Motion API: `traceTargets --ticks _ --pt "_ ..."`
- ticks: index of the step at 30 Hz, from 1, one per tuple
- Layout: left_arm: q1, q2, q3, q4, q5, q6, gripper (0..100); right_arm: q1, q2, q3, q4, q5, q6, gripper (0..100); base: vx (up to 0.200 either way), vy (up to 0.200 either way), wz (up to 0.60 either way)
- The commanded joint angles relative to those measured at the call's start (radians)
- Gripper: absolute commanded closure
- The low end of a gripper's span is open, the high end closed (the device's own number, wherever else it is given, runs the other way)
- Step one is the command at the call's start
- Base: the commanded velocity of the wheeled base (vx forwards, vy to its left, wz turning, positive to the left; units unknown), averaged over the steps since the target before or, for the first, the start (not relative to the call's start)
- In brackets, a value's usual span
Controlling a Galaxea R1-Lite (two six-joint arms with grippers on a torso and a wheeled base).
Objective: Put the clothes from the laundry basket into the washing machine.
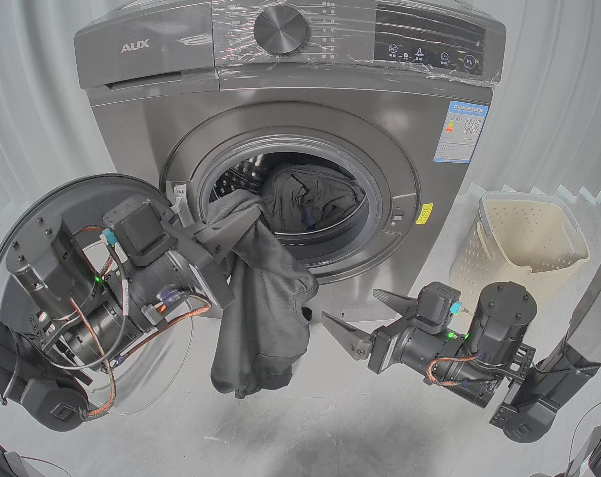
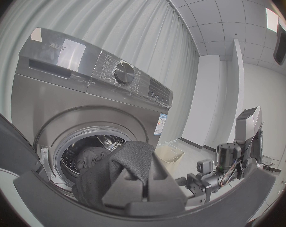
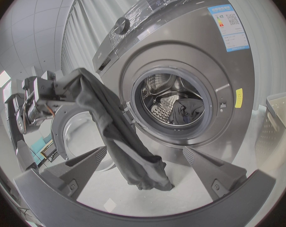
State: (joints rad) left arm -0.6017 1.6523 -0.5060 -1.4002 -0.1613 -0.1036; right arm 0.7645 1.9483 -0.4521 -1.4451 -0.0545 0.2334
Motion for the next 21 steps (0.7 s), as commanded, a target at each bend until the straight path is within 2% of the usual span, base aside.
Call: traceTargets --ticks 1,4,7,21 --pt "0.0 -0.005 -0.014 -0.003 0.008 -0.001 100 0.001 0.032 0.021 -0.001 0.004 -0.002 0 0.0 0.0 0.0" --pt "0.002 -0.005 -0.031 -0.003 0.016 -0.002 100 -0.001 0.061 0.026 -0.003 0.008 -0.006 0 0.0 0.0 0.0" --pt "0.008 -0.009 -0.034 -0.003 0.016 -0.002 100 0.001 0.095 0.035 -0.008 0.031 -0.016 0 0.0 0.0 0.0" --pt "0.031 -0.003 -0.032 -0.005 0.012 -0.002 100 -0.007 0.175 0.076 -0.008 0.042 -0.016 0 0.0 0.0 0.0"
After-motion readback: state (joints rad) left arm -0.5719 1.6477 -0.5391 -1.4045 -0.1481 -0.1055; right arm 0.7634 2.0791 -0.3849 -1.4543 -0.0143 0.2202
